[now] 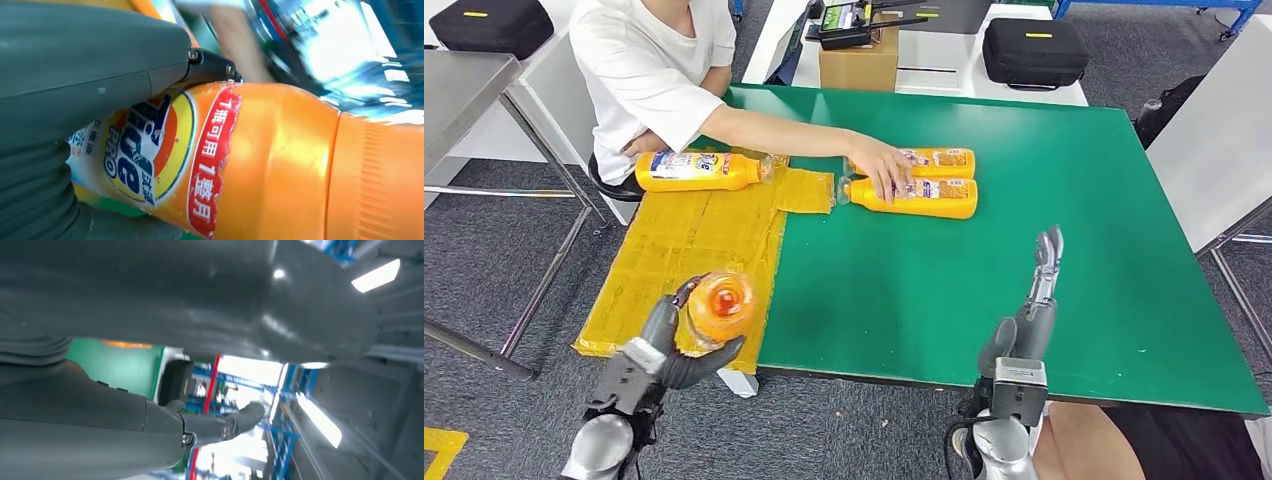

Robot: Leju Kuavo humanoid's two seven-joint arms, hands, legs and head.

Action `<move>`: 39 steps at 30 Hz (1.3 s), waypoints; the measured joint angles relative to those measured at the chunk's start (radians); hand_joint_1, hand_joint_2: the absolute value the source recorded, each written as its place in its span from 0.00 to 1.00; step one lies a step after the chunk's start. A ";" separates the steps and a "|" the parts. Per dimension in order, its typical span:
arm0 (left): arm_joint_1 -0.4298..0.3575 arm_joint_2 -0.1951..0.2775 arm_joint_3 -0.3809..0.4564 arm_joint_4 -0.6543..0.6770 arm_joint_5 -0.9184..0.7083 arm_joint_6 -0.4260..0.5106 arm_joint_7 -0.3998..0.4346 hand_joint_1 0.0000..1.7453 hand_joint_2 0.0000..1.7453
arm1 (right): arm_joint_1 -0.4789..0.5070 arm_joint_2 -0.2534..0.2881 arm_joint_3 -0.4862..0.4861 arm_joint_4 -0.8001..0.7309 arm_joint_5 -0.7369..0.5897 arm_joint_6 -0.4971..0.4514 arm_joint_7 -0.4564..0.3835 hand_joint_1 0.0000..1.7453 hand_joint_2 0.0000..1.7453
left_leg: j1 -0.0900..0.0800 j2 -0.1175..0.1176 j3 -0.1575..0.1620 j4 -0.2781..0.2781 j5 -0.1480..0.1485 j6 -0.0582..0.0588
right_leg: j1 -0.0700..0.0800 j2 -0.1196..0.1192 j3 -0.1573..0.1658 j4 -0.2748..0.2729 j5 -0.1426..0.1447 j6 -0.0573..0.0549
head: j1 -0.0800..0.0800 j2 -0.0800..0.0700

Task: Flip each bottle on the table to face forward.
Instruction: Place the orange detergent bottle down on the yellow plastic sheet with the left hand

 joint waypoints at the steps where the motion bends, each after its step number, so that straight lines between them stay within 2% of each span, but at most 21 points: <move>1: -0.011 0.009 0.003 0.009 -0.067 0.036 0.029 1.00 1.00 | 0.005 0.000 0.000 -0.015 0.003 -0.011 0.000 0.00 0.00 | 0.000 0.000 0.000 0.000 0.000 0.000 | 0.000 0.000 0.000 0.000 0.000 0.000 | 0.000 0.000; 8: -0.147 0.091 0.037 0.176 -0.456 0.129 0.184 1.00 1.00 | 0.033 0.000 0.011 -0.107 0.013 -0.021 -0.001 0.00 0.00 | 0.001 0.000 0.001 0.000 0.000 -0.001 | 0.000 0.000 0.000 0.000 0.000 0.000 | 0.000 0.000; 13: -0.231 0.118 -0.027 0.320 -0.763 0.101 0.282 1.00 1.00 | 0.042 0.005 0.013 -0.119 0.005 0.024 -0.001 0.00 0.00 | 0.000 0.000 0.000 0.000 0.001 0.000 | 0.000 0.000 0.000 0.000 0.000 0.000 | 0.000 0.000; 18: -0.349 0.087 -0.148 0.515 -0.853 0.096 0.310 1.00 1.00 | 0.028 0.023 0.017 -0.107 -0.002 0.075 0.004 0.00 0.00 | -0.001 -0.002 0.000 0.000 0.001 0.000 | -0.001 -0.001 0.001 0.000 0.000 0.000 | 0.000 0.000; 21: -0.455 0.053 -0.214 0.654 -0.877 0.080 0.325 1.00 1.00 | 0.009 0.032 0.027 -0.085 -0.007 0.102 0.017 0.00 0.00 | -0.001 -0.004 0.000 0.000 0.002 0.001 | -0.001 -0.002 0.002 0.000 0.001 0.001 | 0.000 0.000; 24: -0.556 0.027 -0.261 0.777 -0.885 0.052 0.334 1.00 1.00 | -0.008 0.039 0.035 -0.060 -0.012 0.118 0.026 0.00 0.00 | -0.001 -0.004 0.001 0.000 0.002 0.001 | -0.001 -0.002 0.003 0.000 0.001 0.001 | 0.000 0.000; 27: -0.621 0.009 -0.286 0.864 -0.872 0.023 0.328 1.00 1.00 | -0.017 0.044 0.037 -0.041 -0.022 0.127 0.032 0.00 0.00 | -0.001 -0.004 0.001 0.000 0.003 0.001 | -0.001 -0.002 0.003 0.001 0.001 0.001 | 0.000 0.000; 28: -0.640 0.002 -0.290 0.891 -0.859 0.008 0.321 0.80 1.00 | -0.021 0.045 0.037 -0.035 -0.028 0.131 0.033 0.00 0.00 | -0.001 -0.004 0.001 0.000 0.003 0.001 | -0.001 -0.002 0.003 0.001 0.001 0.001 | 0.000 0.000; 31: -0.686 -0.012 -0.293 0.955 -0.803 -0.036 0.289 0.07 1.00 | -0.030 0.051 0.037 -0.016 -0.042 0.137 0.035 0.00 0.00 | -0.001 -0.004 0.001 0.000 0.003 0.001 | -0.001 -0.002 0.003 0.001 0.001 0.001 | 0.000 0.000; 33: -0.707 -0.018 -0.290 0.987 -0.762 -0.062 0.263 0.00 1.00 | -0.037 0.052 0.037 -0.002 -0.048 0.140 0.035 0.00 0.00 | -0.001 -0.004 0.001 0.000 0.003 0.001 | -0.001 -0.002 0.003 0.001 0.001 0.001 | 0.000 0.000; 36: -0.727 -0.023 -0.266 1.019 -0.647 -0.142 0.181 0.00 1.00 | -0.048 0.053 0.037 0.024 -0.061 0.150 0.033 0.00 0.00 | -0.001 -0.004 0.001 0.000 0.003 0.001 | -0.001 -0.002 0.004 0.001 0.001 0.001 | 0.000 0.000; 39: -0.743 -0.014 -0.240 1.028 -0.510 -0.269 0.096 0.00 1.00 | -0.060 0.053 0.037 0.058 -0.075 0.155 0.024 0.00 0.00 | -0.001 -0.004 0.001 0.000 0.003 0.001 | -0.001 -0.002 0.004 0.001 0.001 0.001 | 0.000 0.000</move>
